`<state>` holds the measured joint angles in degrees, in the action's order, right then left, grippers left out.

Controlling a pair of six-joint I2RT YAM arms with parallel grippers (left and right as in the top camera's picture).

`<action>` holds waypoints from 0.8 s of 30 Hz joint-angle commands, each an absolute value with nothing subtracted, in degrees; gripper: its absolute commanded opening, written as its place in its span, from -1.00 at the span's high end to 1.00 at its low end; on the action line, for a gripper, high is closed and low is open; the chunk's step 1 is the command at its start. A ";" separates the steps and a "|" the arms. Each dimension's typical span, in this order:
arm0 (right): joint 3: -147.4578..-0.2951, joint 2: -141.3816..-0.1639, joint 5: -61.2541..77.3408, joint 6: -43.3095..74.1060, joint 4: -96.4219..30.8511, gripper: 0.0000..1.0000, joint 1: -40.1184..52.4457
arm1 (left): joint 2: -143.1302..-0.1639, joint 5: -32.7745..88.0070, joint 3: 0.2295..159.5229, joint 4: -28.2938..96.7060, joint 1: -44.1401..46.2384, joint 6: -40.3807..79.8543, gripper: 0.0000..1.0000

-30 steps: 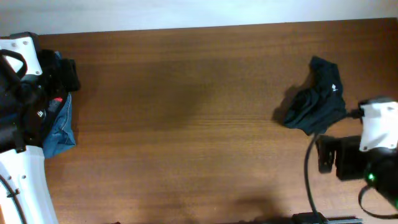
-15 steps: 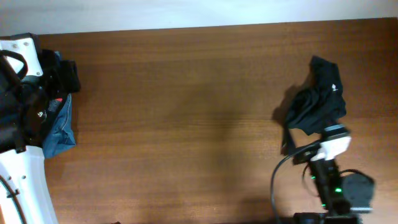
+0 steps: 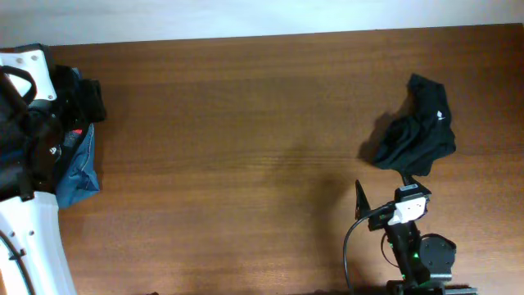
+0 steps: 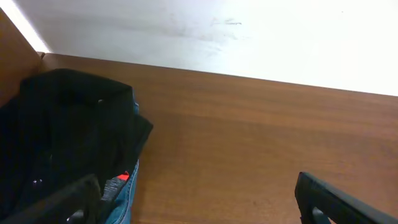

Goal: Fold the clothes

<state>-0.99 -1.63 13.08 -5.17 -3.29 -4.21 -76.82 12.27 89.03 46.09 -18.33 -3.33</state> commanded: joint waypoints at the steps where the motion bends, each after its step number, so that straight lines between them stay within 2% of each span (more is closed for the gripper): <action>1: -0.32 -0.19 10.11 -5.54 -3.60 -0.97 -4.54 | -76.53 13.10 89.67 45.98 -18.15 -2.59 -0.99; 12: -0.32 -0.19 8.34 -5.56 -3.62 -0.97 -1.10 | -76.53 13.10 89.67 45.98 -18.15 -2.59 -0.99; 24: -0.32 -0.21 8.34 -5.56 -3.62 -0.97 -2.22 | -76.53 13.10 89.67 45.98 -18.15 -2.59 -0.99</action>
<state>-0.82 -0.84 9.06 -5.17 -3.53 -1.89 -76.82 12.27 89.03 46.09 -18.33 -3.33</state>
